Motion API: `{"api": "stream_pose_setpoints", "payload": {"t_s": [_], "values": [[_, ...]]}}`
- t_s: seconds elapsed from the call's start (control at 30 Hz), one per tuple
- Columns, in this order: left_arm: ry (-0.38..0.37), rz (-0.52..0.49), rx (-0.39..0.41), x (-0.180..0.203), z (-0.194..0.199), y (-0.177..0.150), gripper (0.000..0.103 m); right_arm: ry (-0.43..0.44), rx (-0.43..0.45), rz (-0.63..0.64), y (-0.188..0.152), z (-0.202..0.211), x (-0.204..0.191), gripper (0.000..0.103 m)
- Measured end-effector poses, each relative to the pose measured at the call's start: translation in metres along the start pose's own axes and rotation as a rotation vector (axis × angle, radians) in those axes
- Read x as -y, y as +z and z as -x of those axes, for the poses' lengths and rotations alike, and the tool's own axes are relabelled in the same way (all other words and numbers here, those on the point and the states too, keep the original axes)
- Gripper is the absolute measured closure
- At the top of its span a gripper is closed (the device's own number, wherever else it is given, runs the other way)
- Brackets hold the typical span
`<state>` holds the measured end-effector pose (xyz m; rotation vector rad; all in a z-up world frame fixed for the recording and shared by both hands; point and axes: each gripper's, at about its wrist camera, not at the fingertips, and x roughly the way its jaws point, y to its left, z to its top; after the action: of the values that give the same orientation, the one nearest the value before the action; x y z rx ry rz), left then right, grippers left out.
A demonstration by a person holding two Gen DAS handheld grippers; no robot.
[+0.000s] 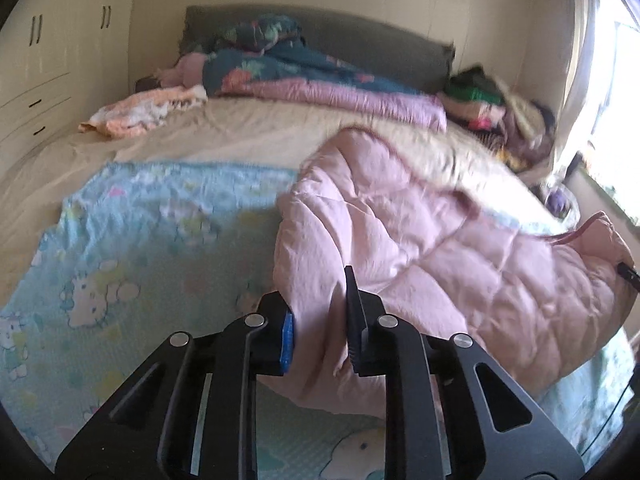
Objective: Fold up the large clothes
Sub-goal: 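Grasp the side of the folded jacket with both tools, then fold the jacket side over onto itself with both tools and release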
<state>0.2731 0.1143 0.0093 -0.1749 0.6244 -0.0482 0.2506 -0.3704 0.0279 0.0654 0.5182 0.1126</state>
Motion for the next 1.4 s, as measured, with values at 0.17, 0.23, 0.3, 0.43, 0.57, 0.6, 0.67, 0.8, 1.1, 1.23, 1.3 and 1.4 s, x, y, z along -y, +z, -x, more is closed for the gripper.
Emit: {"api": "stream_pose_setpoints", "payload": {"t_s": [0.17,0.23,0.3,0.43,0.57,0.6,0.67,0.8,1.1,1.23,1.3,1.4], "values": [[0.008,0.012,0.069,0.004,-0.001,0.024,0.090,-0.010,0.103,0.010,0.038,-0.005,0.000,0.086],[0.013,0.031,0.079,0.002,-0.009,0.035,0.090,-0.013,0.114,-0.019,0.051,-0.019,0.006,0.086],[0.029,0.040,0.080,0.001,-0.022,0.043,0.090,-0.015,0.115,-0.045,0.059,-0.032,0.010,0.086],[0.078,0.034,0.062,0.002,-0.049,0.051,0.090,-0.043,0.072,-0.076,0.071,-0.074,0.018,0.086],[0.130,0.021,0.019,0.002,-0.082,0.054,0.090,-0.078,0.005,-0.109,0.071,-0.113,0.026,0.086],[0.139,0.020,0.011,0.001,-0.089,0.053,0.090,-0.084,-0.006,-0.111,0.069,-0.121,0.027,0.086],[0.158,0.024,-0.014,0.000,-0.105,0.052,0.090,-0.100,-0.037,-0.115,0.064,-0.136,0.026,0.086],[0.195,0.039,-0.064,-0.005,-0.129,0.046,0.089,-0.135,-0.121,-0.118,0.050,-0.169,0.025,0.086],[0.242,0.033,-0.124,-0.009,-0.161,0.034,0.087,-0.183,-0.270,-0.157,0.019,-0.219,0.032,0.076],[0.277,-0.002,-0.110,-0.002,-0.145,0.037,0.083,-0.146,-0.254,-0.210,0.016,-0.203,0.043,0.058],[0.287,-0.014,-0.100,0.002,-0.130,0.039,0.076,-0.148,-0.226,-0.192,0.018,-0.179,0.041,0.048],[0.288,-0.048,-0.058,0.014,-0.098,0.036,0.066,-0.132,-0.138,-0.156,0.018,-0.126,0.025,0.030]]}}
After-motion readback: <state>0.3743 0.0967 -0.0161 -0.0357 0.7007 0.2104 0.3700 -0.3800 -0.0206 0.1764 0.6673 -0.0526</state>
